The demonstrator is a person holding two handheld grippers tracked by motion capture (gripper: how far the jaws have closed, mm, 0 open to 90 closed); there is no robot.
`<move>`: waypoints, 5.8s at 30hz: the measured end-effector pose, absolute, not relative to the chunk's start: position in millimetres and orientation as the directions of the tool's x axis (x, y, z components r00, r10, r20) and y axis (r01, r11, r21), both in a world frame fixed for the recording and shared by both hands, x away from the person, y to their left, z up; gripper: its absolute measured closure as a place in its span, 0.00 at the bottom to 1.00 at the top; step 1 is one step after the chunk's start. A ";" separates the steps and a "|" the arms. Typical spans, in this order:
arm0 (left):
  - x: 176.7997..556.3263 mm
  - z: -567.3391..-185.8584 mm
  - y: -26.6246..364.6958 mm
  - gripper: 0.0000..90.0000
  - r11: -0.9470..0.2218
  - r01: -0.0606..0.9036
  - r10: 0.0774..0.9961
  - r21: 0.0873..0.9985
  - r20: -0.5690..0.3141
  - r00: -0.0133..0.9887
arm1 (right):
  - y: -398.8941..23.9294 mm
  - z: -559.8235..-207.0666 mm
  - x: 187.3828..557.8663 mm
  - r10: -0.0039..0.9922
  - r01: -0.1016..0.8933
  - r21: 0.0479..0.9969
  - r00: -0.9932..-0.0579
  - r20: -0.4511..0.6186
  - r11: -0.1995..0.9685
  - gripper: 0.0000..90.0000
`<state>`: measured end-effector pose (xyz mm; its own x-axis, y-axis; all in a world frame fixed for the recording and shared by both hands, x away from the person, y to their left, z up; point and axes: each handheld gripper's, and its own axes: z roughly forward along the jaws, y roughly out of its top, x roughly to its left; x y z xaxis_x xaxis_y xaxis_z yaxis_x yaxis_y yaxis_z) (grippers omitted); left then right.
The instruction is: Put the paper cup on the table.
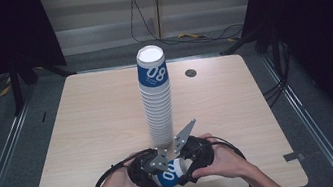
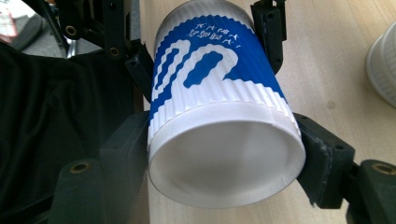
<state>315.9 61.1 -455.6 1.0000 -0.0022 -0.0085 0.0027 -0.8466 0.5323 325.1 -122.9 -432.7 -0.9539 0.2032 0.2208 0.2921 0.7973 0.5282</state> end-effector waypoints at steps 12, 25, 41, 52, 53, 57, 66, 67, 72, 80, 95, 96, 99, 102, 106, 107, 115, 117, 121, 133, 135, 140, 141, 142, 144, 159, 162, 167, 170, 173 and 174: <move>319.5 -447.4 70.5 0.22 -0.799 -0.010 -0.006 0.601 0.009 1.000 | -127.0 -427.3 323.7 0.194 0.271 0.558 -0.962 0.193 0.785 0.33; 325.6 -437.2 83.4 0.20 -0.676 0.089 0.102 0.732 -0.027 0.994 | -138.3 -430.5 326.6 0.239 0.297 0.578 -0.955 0.177 0.760 0.33; 333.0 -430.0 124.2 0.17 -0.375 0.243 0.184 0.895 -0.185 0.965 | -167.1 -437.8 326.8 0.342 0.370 0.696 -0.921 0.187 0.615 0.33; 339.1 -438.7 136.3 0.18 -0.259 0.254 0.248 0.932 -0.190 0.950 | -178.6 -440.4 327.2 0.336 0.368 0.806 -0.915 0.225 0.463 0.33; 338.7 -438.6 136.3 0.18 -0.259 0.242 0.249 0.935 -0.178 0.952 | -179.5 -441.9 326.6 0.332 0.364 0.815 -0.916 0.225 0.451 0.33; 337.2 -436.8 134.5 0.18 -0.245 0.240 0.239 0.939 -0.181 0.954 | -180.6 -444.8 325.2 0.345 0.364 0.845 -0.909 0.233 0.391 0.33; 337.0 -431.8 134.3 0.17 -0.226 0.243 0.231 0.943 -0.191 0.954 | -179.9 -448.5 324.3 0.315 0.338 0.893 -0.918 0.243 0.296 0.32; 337.3 -432.3 134.1 0.17 -0.227 0.246 0.224 0.942 -0.195 0.955 | -179.6 -448.8 323.8 0.309 0.337 0.894 -0.919 0.244 0.295 0.32; 336.6 -431.4 132.5 0.17 -0.224 0.243 0.220 0.944 -0.195 0.956 | -178.8 -450.6 322.2 0.323 0.322 0.912 -0.917 0.234 0.255 0.32; 335.7 -429.5 130.4 0.17 -0.227 0.238 0.227 0.944 -0.187 0.956 | -176.2 -452.5 319.4 0.297 0.305 0.925 -0.926 0.232 0.227 0.32; 336.0 -433.7 120.0 0.12 -0.248 0.225 0.206 0.942 -0.176 0.963 | -173.0 -450.4 317.9 0.249 0.285 0.937 -0.940 0.232 0.202 0.32; 337.0 -434.5 118.9 0.12 -0.250 0.229 0.194 0.941 -0.183 0.964 | -172.8 -450.4 318.1 0.247 0.286 0.937 -0.940 0.234 0.202 0.32; 339.3 -436.1 118.1 0.12 -0.249 0.232 0.185 0.940 -0.189 0.964 | -172.7 -450.6 319.0 0.242 0.291 0.935 -0.940 0.239 0.204 0.32; 339.9 -437.2 117.2 0.11 -0.241 0.226 0.178 0.944 -0.186 0.966 | -173.1 -450.5 319.2 0.243 0.292 0.935 -0.940 0.241 0.203 0.33; 339.8 -440.4 113.5 0.03 -0.237 0.237 0.179 0.942 -0.197 0.964 | -170.5 -450.2 318.0 0.236 0.285 0.934 -0.943 0.234 0.216 0.32; 340.2 -441.0 113.3 0.04 -0.242 0.240 0.171 0.940 -0.202 0.964 | -169.4 -450.5 317.9 0.232 0.281 0.934 -0.945 0.230 0.219 0.32; 338.2 -443.0 109.9 0.10 -0.257 0.231 0.143 0.938 -0.199 0.969 | -166.2 -450.9 317.8 0.228 0.277 0.934 -0.947 0.226 0.227 0.33; 336.7 -441.1 109.8 0.11 -0.276 0.210 0.148 0.938 -0.175 0.973 | -165.7 -451.3 317.9 0.226 0.282 0.930 -0.947 0.229 0.238 0.32; 337.3 -439.2 112.1 0.14 -0.288 0.200 0.136 0.937 -0.167 0.977 | -166.0 -451.2 318.0 0.228 0.282 0.924 -0.947 0.226 0.259 0.32; 332.8 -437.1 113.0 0.20 -0.301 0.163 0.128 0.940 -0.129 0.983 | -161.1 -452.3 318.5 0.257 0.306 0.899 -0.939 0.229 0.314 0.24; 331.5 -437.5 112.2 0.20 -0.307 0.157 0.129 0.939 -0.122 0.984 | -159.3 -452.7 317.9 0.263 0.307 0.895 -0.938 0.226 0.325 0.24; 332.5 -437.2 114.3 0.20 -0.303 0.159 0.140 0.940 -0.122 0.983 | -159.5 -453.9 317.4 0.286 0.315 0.884 -0.932 0.221 0.345 0.21; 332.9 -437.0 115.0 0.20 -0.298 0.159 0.144 0.941 -0.120 0.982 | -160.2 -454.1 317.5 0.293 0.321 0.883 -0.929 0.225 0.343 0.20; 333.2 -436.6 116.1 0.20 -0.297 0.163 0.149 0.941 -0.123 0.981 | -160.9 -454.2 317.8 0.298 0.325 0.882 -0.927 0.226 0.342 0.20; 333.8 -436.1 118.0 0.20 -0.299 0.168 0.158 0.939 -0.124 0.980 | -162.0 -454.0 317.9 0.311 0.330 0.876 -0.924 0.223 0.352 0.20; 341.9 -426.7 133.1 0.20 -0.340 0.211 0.201 0.916 -0.149 0.968 | -166.6 -455.5 320.2 0.408 0.347 0.832 -0.898 0.162 0.432 0.20; 342.3 -425.3 138.2 0.20 -0.357 0.201 0.206 0.912 -0.132 0.970 | -169.8 -454.6 319.4 0.422 0.348 0.831 -0.894 0.154 0.434 0.20; 343.0 -427.1 144.9 0.20 -0.371 0.224 0.213 0.901 -0.152 0.965 | -175.5 -453.3 318.2 0.441 0.357 0.834 -0.884 0.155 0.421 0.19; 344.7 -428.1 149.0 0.20 -0.382 0.248 0.238 0.890 -0.164 0.957 | -179.7 -452.9 317.5 0.455 0.356 0.836 -0.879 0.146 0.418 0.21; 349.3 -428.7 154.0 0.19 -0.386 0.270 0.254 0.882 -0.180 0.950 | -185.4 -451.9 316.3 0.477 0.352 0.847 -0.868 0.136 0.398 0.22; 351.3 -429.3 155.8 0.19 -0.389 0.280 0.261 0.878 -0.186 0.947 | -187.6 -451.5 316.0 0.484 0.351 0.850 -0.865 0.134 0.391 0.22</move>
